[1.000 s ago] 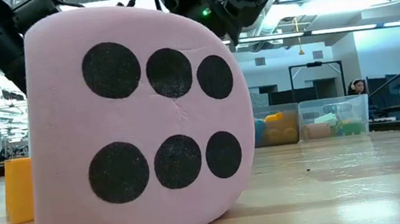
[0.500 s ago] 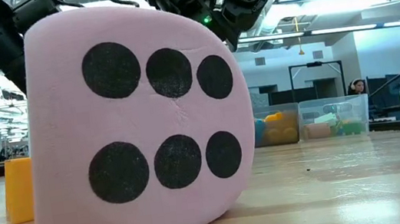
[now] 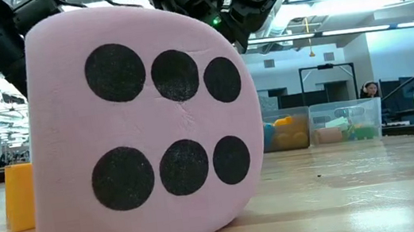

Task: Pick & Place Toys
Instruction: Put the purple die into the white bin

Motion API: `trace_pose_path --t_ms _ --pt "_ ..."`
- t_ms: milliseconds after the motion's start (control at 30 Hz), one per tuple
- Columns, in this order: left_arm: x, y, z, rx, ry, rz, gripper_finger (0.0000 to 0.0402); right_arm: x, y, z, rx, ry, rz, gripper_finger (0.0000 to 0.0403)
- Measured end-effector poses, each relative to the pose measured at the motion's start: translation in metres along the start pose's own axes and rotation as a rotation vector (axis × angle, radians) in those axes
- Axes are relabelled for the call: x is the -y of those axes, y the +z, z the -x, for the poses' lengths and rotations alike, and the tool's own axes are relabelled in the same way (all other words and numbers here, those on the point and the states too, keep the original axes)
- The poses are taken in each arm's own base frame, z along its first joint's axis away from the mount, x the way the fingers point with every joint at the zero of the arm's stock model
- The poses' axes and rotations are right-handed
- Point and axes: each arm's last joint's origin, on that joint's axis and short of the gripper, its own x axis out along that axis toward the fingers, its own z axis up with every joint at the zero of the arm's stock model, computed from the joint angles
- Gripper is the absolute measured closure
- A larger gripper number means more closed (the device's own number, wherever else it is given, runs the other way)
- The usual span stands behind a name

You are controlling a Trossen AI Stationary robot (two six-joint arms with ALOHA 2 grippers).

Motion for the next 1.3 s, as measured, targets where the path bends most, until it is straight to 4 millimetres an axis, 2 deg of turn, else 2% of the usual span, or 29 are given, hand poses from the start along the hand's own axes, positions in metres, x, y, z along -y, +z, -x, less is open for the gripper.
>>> trace_pose_path --t_ms 633,833,1033,1300 --pt "0.000 0.000 0.000 0.000 0.000 0.000 0.0402 0.004 0.000 -0.001 0.010 -0.077 -0.002 0.0003" --pt "0.000 0.000 0.000 -0.001 -0.001 -0.002 0.0402 0.011 0.001 -0.002 0.010 -0.089 0.010 0.0003" --pt "0.000 0.000 0.000 -0.002 -0.005 -0.002 0.0402 0.019 0.002 -0.003 -0.003 -0.024 0.014 0.0003" --pt "0.005 -0.001 0.000 -0.044 -0.165 -0.029 0.0402 0.016 0.001 -0.003 -0.018 0.052 0.031 0.0003"
